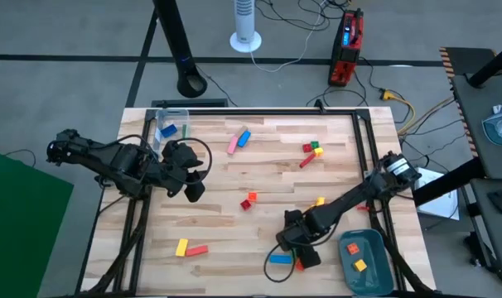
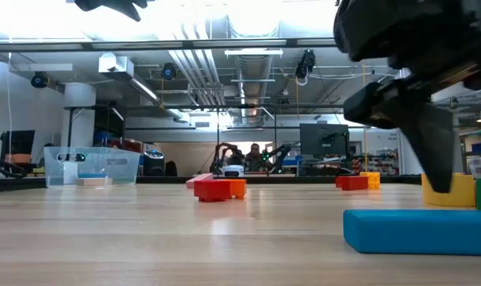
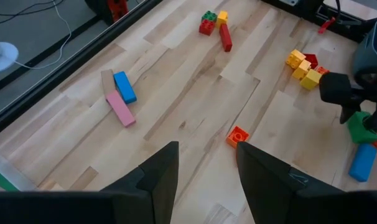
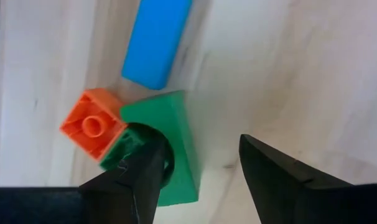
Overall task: Sort blocks by size
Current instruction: Put the green arch shaped wooden block into the transparent bin
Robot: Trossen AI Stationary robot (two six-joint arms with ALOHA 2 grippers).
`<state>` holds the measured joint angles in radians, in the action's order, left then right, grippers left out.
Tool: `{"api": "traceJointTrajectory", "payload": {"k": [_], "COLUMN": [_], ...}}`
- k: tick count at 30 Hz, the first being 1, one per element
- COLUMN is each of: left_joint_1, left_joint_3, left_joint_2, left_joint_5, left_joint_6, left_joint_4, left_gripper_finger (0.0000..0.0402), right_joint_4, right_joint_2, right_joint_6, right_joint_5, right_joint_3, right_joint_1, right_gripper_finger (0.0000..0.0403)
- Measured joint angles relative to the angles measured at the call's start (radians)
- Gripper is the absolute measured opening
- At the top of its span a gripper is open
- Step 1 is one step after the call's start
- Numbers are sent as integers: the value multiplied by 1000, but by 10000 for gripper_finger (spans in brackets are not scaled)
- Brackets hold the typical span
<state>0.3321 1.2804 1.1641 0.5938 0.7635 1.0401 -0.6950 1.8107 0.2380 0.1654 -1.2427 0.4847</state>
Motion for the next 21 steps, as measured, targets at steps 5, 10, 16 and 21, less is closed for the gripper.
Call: {"api": "traceJointTrajectory", "payload": {"k": [5,10,16,21], "left_joint_1": [0,0,0,0], "left_joint_3": [0,0,0,0], "left_joint_2": [0,0,0,0], "left_joint_5": [0,0,0,0], "left_joint_6": [0,0,-18,-19], "left_joint_4": [0,1,1,1], "left_gripper_finger": [148,148,148,148], "right_joint_4": [5,2,-8,-8], "right_joint_2": [7,12,11,10], "right_joint_6": [-24,-9,-9,15], "right_joint_5": [-3,-36,-23,0], "right_joint_3": [0,0,-13,-10], "right_joint_1": [-23,-63,-120,-132], "right_gripper_finger": [183,165,145,128]}}
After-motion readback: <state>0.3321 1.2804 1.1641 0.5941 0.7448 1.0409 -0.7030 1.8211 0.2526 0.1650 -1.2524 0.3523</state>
